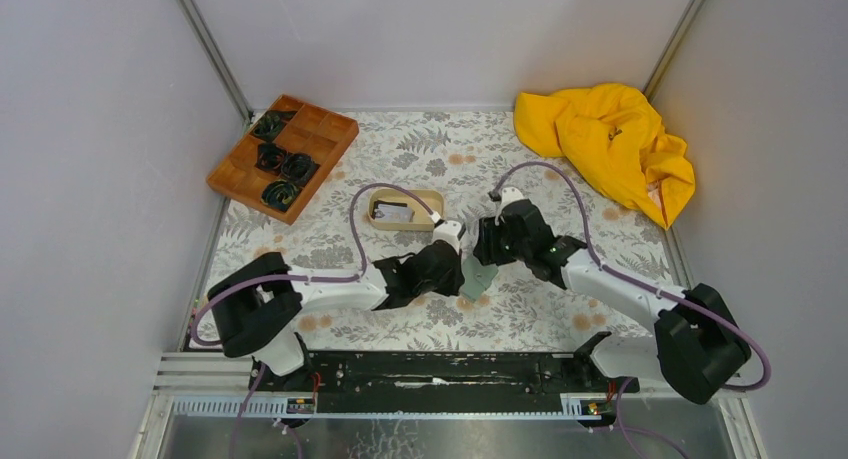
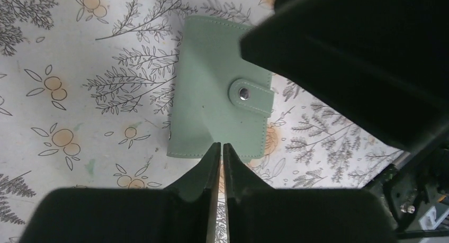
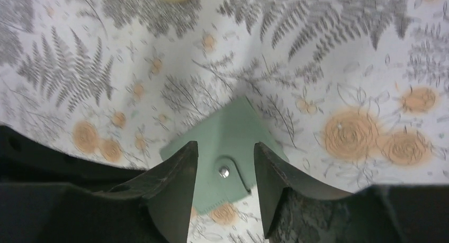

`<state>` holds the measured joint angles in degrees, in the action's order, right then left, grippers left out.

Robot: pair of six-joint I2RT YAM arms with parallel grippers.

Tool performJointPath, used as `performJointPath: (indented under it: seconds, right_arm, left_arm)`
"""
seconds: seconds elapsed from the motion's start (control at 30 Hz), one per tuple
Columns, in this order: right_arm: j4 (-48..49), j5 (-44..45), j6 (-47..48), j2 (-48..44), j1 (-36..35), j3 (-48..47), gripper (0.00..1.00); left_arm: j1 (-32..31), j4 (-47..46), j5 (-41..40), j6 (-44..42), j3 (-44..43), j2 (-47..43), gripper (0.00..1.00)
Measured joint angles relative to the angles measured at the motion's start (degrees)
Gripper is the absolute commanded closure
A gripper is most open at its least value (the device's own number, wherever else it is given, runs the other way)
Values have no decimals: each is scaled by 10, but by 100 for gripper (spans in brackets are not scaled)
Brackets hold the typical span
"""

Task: Take the credit cards out of the card holder

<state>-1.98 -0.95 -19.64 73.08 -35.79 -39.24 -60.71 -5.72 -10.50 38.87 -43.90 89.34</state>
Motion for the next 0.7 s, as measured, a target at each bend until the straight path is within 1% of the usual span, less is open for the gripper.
performJointPath:
  seconds: [0.1, 0.13, 0.2, 0.43, 0.6, 0.7]
  right_arm:
    - [-18, 5, 4, -19, -5, 26, 39]
    - [-25, 9, 6, -23, -6, 32, 38]
    - [-31, 14, 8, -25, -7, 42, 37]
    - [-39, 28, 8, -22, -39, 54, 38]
    - [-53, 66, 11, 10, -76, 40, 39]
    - [-52, 81, 14, 29, -83, 34, 40]
  left_arm:
    - [0, 3, -2, -4, -4, 23, 95]
    - [0, 4, -3, -4, -4, 29, 98]
    - [0, 4, -3, -4, -4, 40, 100]
    - [0, -16, -2, 6, -4, 62, 100]
    - [0, -37, 1, 20, 1, 66, 100]
    - [0, -45, 1, 26, 6, 65, 100]
